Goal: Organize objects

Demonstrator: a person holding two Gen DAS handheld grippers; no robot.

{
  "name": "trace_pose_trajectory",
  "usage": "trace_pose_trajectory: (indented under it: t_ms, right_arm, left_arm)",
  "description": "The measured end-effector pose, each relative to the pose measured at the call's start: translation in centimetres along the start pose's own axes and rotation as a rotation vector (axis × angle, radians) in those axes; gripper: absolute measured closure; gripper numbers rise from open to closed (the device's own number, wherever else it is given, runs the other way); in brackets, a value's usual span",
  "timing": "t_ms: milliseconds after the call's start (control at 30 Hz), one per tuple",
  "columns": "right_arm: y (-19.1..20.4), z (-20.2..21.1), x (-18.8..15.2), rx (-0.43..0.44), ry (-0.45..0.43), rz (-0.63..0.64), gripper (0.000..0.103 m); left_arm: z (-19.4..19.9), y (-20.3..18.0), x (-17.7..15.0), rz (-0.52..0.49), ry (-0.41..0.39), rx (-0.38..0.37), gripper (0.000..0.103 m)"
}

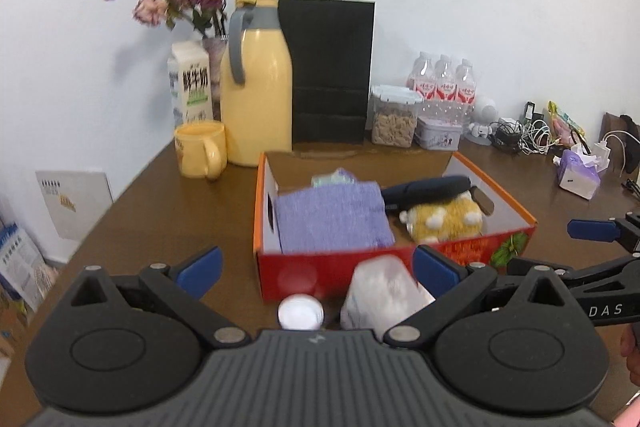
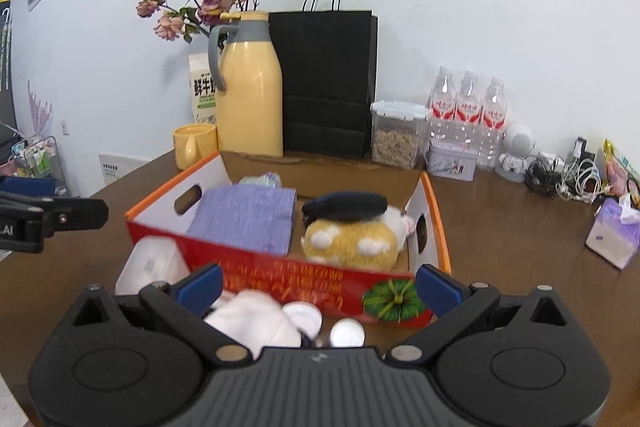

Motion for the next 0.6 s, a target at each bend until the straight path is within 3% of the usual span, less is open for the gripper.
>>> trace_pose_trajectory:
  t_ms: [467,600]
  right_arm:
    - [0.3,0.6,-5.1,0.026,0.043,-0.020,0.000]
    - [0.3,0.1,-6.1,0.055,0.064,-0.041,0.000]
  left_arm:
    - [1.9,2.4,-6.1,0.121,0.009,0.032,0.000]
    - [2.0,2.2,-7.0,0.097,0.013,0.041,0.000]
Point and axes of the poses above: each gripper's, at about its wrist camera, not at the fingertips, and z roughly against the way its jaws point, y to its left, x to its top, the point moved 1 cm from there along -z, roughly the way its jaws point, and after that the axes turned 2 degrees about z, right-handed, at the moved point
